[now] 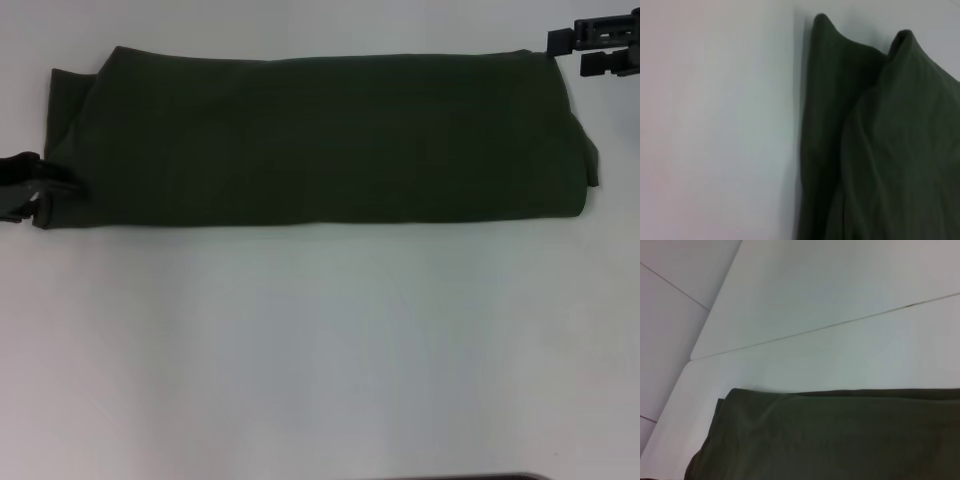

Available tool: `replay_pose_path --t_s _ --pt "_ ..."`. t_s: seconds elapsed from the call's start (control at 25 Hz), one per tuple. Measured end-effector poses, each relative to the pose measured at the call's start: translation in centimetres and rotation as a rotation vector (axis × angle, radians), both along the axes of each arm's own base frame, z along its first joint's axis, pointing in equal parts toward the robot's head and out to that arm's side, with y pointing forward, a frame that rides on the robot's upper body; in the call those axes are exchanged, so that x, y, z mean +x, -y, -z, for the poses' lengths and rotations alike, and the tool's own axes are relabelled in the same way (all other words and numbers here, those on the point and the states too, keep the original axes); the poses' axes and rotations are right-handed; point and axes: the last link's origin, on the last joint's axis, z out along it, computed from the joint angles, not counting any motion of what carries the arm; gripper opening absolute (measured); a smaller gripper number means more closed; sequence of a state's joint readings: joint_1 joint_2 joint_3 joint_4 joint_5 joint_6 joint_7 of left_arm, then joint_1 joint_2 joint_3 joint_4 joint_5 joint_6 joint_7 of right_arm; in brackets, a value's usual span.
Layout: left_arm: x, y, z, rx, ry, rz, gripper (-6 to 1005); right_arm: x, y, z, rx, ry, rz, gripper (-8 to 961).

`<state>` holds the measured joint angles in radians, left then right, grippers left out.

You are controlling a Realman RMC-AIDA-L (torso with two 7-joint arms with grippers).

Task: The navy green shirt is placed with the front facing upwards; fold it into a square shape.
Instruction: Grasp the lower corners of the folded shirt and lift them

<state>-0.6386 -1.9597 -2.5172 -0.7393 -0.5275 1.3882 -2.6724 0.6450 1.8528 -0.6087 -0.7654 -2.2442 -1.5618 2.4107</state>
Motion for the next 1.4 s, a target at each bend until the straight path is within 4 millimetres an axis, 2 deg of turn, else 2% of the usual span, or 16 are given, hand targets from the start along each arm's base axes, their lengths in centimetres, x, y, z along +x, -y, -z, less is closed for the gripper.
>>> replay_pose_path --t_s 0.28,0.56,0.8,0.88,1.12,1.28,1.4 --pt "0.4 -0.1 1.0 -0.04 -0.023 0.021 596 -0.1 0.0 -0.1 0.005 -0.009 0.002 940" --pt "1.7 -0.5 1.2 -0.099 -0.041 0.07 588 -0.2 -0.1 -0.1 0.004 -0.011 -0.001 940" --pt "1.9 -0.4 1.2 -0.113 -0.041 0.075 410 0.1 0.3 -0.2 -0.031 0.01 0.019 934" --pt "1.9 -0.4 1.0 -0.115 -0.04 0.074 175 0.2 0.5 -0.4 -0.061 0.033 0.025 932" --pt "1.7 -0.3 0.5 -0.117 -0.04 0.069 8 0.9 1.4 -1.7 -0.128 0.094 0.052 926" --pt "1.7 -0.3 0.5 -0.118 -0.039 0.069 13 2.0 2.1 -2.2 -0.143 0.122 0.089 922" --pt "1.9 -0.4 0.5 -0.121 -0.041 0.073 16 2.9 2.7 -1.9 -0.174 0.168 0.109 919"
